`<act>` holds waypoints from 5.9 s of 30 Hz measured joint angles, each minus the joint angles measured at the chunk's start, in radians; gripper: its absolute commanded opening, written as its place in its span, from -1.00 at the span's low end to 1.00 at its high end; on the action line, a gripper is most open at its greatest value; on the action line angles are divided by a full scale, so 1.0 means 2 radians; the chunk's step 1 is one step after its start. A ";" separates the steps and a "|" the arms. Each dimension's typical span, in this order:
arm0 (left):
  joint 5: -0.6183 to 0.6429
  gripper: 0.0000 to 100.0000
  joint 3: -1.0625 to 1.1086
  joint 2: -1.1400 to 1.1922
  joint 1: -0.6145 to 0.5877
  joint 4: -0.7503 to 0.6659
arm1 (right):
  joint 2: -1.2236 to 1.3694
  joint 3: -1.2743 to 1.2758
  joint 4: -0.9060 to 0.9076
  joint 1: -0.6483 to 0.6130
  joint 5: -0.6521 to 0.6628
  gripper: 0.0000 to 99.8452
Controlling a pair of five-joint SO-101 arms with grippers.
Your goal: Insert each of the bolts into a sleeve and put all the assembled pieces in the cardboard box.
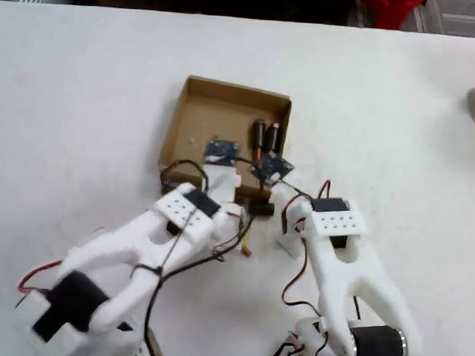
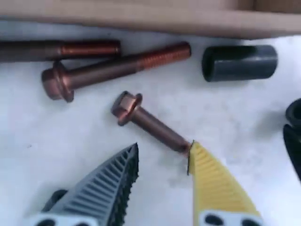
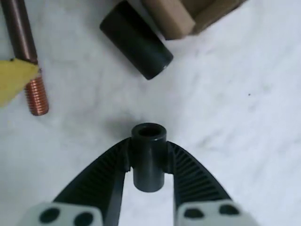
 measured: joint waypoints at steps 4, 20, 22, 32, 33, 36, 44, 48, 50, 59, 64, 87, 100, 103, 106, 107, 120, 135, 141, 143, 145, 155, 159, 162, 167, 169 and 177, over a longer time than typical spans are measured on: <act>0.004 -0.31 -0.039 0.066 -0.003 -0.001 | 0.000 0.000 0.000 0.000 0.000 -0.97; 0.030 -0.96 -0.057 0.082 -0.002 0.005 | 0.000 0.000 0.000 0.000 0.000 -0.97; 0.030 -0.95 -0.058 0.081 -0.002 0.000 | 0.000 0.000 0.000 0.000 0.000 -0.97; -0.016 -0.95 -0.062 0.078 -0.002 0.004 | 0.000 0.000 0.000 0.000 0.000 -0.97; -0.025 -0.95 -0.061 0.075 -0.002 0.006 | 0.000 0.000 0.000 0.000 0.000 -0.97; -0.037 -0.82 -0.050 0.062 -0.003 0.006 | 0.000 0.000 0.000 0.000 0.003 -0.97; -0.041 -0.20 -0.031 0.046 -0.035 0.007 | 0.000 0.000 0.000 0.000 0.011 -0.97; -0.040 -0.32 -0.031 0.046 -0.036 0.012 | 0.000 0.000 0.000 0.000 0.011 -0.97; -0.040 -0.43 -0.031 0.046 -0.036 0.012 | 0.000 0.000 0.000 0.000 0.011 -0.97; -0.064 -0.85 -0.031 0.046 -0.034 -0.022 | 0.000 0.000 0.000 0.000 0.011 -0.97; -0.084 -0.79 -0.031 0.046 -0.048 -0.041 | 0.000 0.000 0.000 0.000 0.011 -0.97; -0.137 -0.96 -0.026 0.046 -0.051 -0.041 | 0.000 0.008 -0.019 0.000 -0.012 -0.97; -0.143 -0.96 -0.026 0.046 -0.051 -0.041 | 0.000 0.008 -0.116 -0.002 -0.236 -0.97; -0.143 -0.96 -0.026 0.046 -0.051 -0.041 | 0.000 0.008 -0.127 -0.015 -0.259 -0.97; -0.143 -0.96 -0.018 0.040 -0.051 -0.044 | 0.000 0.008 -0.150 -0.027 -0.290 -0.97; -0.145 -0.96 -0.013 0.033 -0.051 -0.044 | 0.000 0.008 -0.161 -0.029 -0.301 -0.97; -0.145 -0.96 0.041 -0.017 -0.100 -0.094 | 0.001 0.034 -0.262 -0.041 -0.390 -0.97; -0.145 -0.96 0.041 -0.017 -0.100 -0.094 | -0.155 0.243 -0.456 -0.043 -0.397 -0.97; -0.145 -0.96 0.041 -0.017 -0.100 -0.094 | -0.311 0.328 -0.460 -0.042 -0.397 -0.97; -0.145 -0.96 0.041 -0.017 -0.100 -0.094 | -0.355 0.340 -0.460 -0.064 -0.397 -0.97; -0.145 -0.96 0.041 -0.017 -0.100 -0.094 | -0.390 0.344 -0.450 -0.079 -0.397 -0.97; -0.145 -0.96 0.041 -0.017 -0.100 -0.094 | -0.430 0.348 -0.508 -0.132 -0.397 -0.97; -0.145 -0.96 0.041 -0.017 -0.100 -0.094 | -0.430 0.348 -0.529 -0.133 -0.397 -0.97; -0.145 -0.96 0.041 -0.017 -0.100 -0.094 | -0.427 0.348 -0.535 -0.133 -0.397 -0.97; -0.145 -0.96 0.041 -0.017 -0.100 -0.094 | -0.356 0.347 -0.608 -0.135 -0.397 -0.97; -0.145 -0.96 0.041 -0.017 -0.100 -0.094 | -0.306 0.343 -0.651 -0.135 -0.397 -0.97; -0.145 -0.96 0.043 -0.021 -0.107 -0.094 | -0.043 0.330 -0.879 -0.135 -0.397 -0.97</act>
